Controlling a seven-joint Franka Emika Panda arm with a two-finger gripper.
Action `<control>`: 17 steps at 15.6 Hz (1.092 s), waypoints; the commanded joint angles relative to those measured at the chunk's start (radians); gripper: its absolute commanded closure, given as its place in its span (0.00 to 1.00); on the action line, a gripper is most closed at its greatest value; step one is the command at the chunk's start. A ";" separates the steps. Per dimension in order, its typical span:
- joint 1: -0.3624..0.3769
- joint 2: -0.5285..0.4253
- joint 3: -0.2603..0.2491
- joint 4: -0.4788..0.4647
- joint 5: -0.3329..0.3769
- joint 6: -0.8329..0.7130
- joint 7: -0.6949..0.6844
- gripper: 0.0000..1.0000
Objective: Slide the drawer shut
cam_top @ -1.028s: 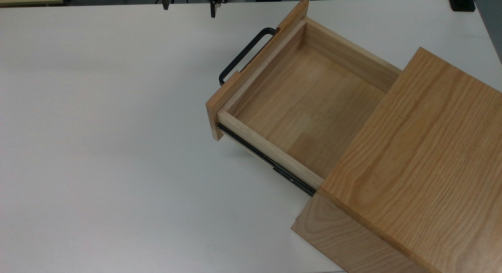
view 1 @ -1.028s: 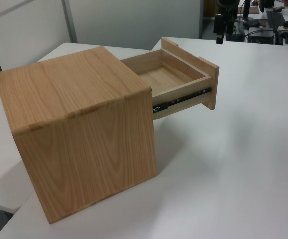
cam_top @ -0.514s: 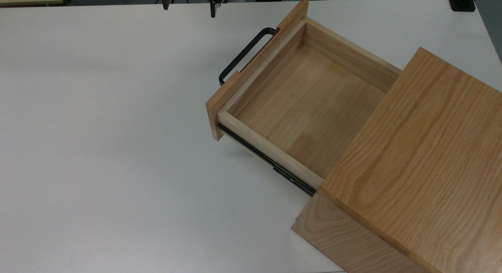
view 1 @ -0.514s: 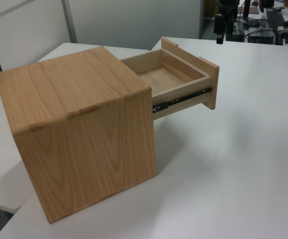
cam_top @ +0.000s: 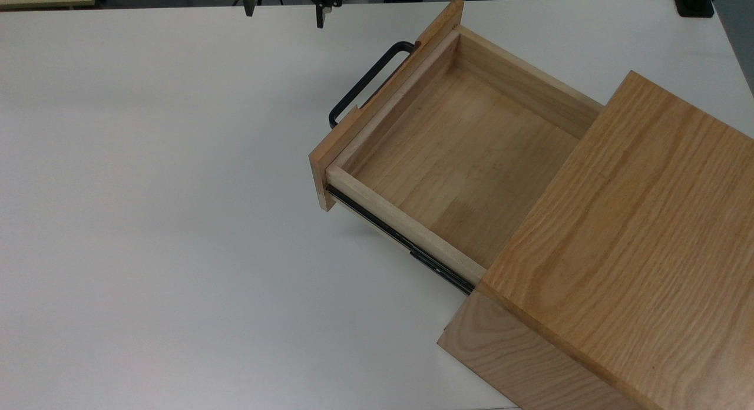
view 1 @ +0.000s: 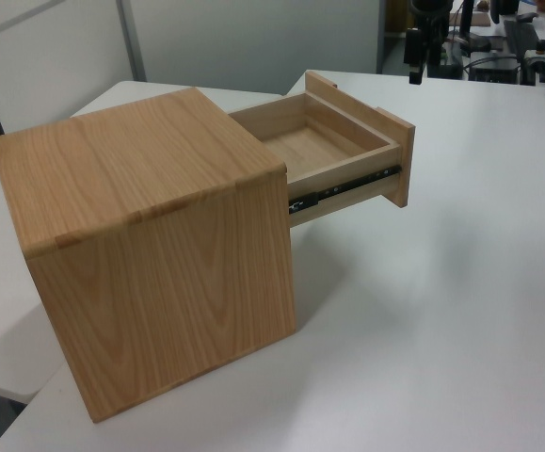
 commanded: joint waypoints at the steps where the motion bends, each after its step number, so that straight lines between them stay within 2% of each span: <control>1: -0.001 0.008 -0.006 0.010 0.020 0.018 0.010 0.00; 3: -0.001 0.008 -0.006 0.010 0.020 0.018 0.010 0.00; 4: -0.001 0.008 -0.006 0.010 0.020 0.020 0.010 0.06; 6: -0.002 0.008 -0.006 0.008 0.020 0.029 0.002 0.35; 7: -0.001 0.008 -0.006 0.008 0.020 0.034 -0.002 0.45; 9: -0.001 0.010 -0.006 0.008 0.020 0.041 -0.012 0.86; 10: -0.001 0.010 -0.006 0.008 0.021 0.046 -0.030 1.00; 14: 0.001 0.021 -0.006 0.007 0.024 0.045 -0.177 1.00; 17: 0.009 0.025 -0.003 0.000 0.024 0.040 -0.377 1.00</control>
